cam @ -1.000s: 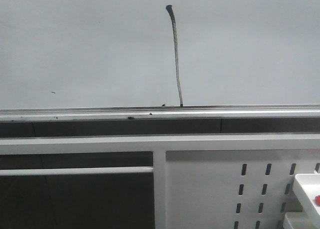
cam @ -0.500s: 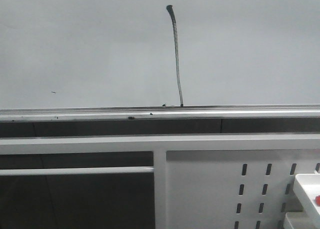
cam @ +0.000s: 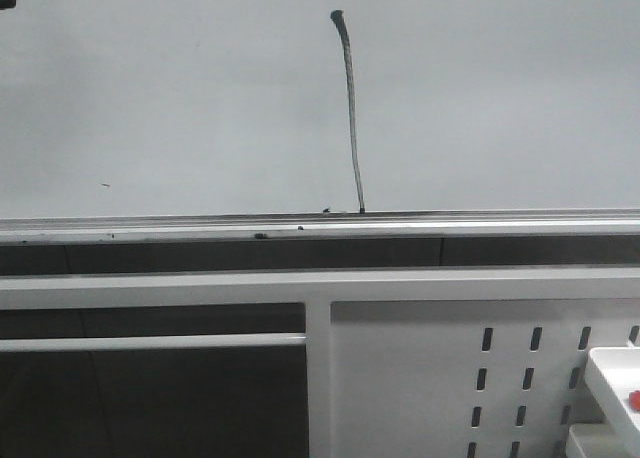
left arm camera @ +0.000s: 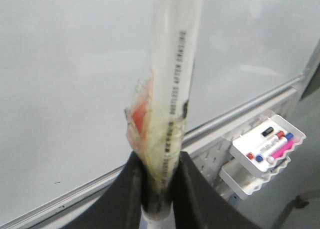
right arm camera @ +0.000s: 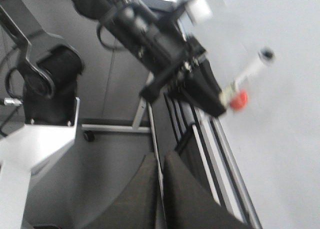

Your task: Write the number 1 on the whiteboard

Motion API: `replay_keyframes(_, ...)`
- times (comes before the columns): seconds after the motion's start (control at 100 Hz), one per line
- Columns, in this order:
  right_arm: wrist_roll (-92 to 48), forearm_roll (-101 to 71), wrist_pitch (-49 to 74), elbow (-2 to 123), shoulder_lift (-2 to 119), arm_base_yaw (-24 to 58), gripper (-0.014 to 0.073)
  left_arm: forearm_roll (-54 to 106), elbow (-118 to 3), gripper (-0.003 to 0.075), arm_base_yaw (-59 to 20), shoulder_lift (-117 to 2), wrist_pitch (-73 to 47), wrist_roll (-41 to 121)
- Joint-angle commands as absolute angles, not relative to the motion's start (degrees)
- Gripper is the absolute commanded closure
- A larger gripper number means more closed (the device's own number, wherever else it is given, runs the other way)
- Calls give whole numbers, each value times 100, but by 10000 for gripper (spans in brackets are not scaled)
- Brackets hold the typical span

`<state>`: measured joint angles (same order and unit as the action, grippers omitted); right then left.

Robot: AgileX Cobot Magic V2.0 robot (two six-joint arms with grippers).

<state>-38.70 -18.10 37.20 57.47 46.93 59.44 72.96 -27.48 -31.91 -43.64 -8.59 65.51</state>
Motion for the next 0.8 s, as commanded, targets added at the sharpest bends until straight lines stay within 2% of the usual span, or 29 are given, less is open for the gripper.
replay_keyframes(0.0, -3424, -1519, 3242, 5402, 4244, 5894, 642, 7650, -2908, 740, -3198, -4508, -546, 6748)
replay_keyframes(0.3, -3138, -1508, 2000, 3868, 2707, 5830, 642, 7873, -2988, 740, -3198, -4969, -310, 6787)
replay_keyframes(0.43, -3138, -1350, 1990, 3507, 2311, 5551, 642, 7888, -3208, 740, -3370, -4983, -308, 7360)
replay_keyframes(0.57, -3138, -1231, 2116, 3204, 2264, 4916, 642, 7960, -3438, 740, -3891, -5057, 154, 7455)
replay_keyframes(0.79, -3138, -1231, 2116, 2931, 2264, 4210, 642, 7755, -3566, 740, -5185, -5445, 1439, 7443)
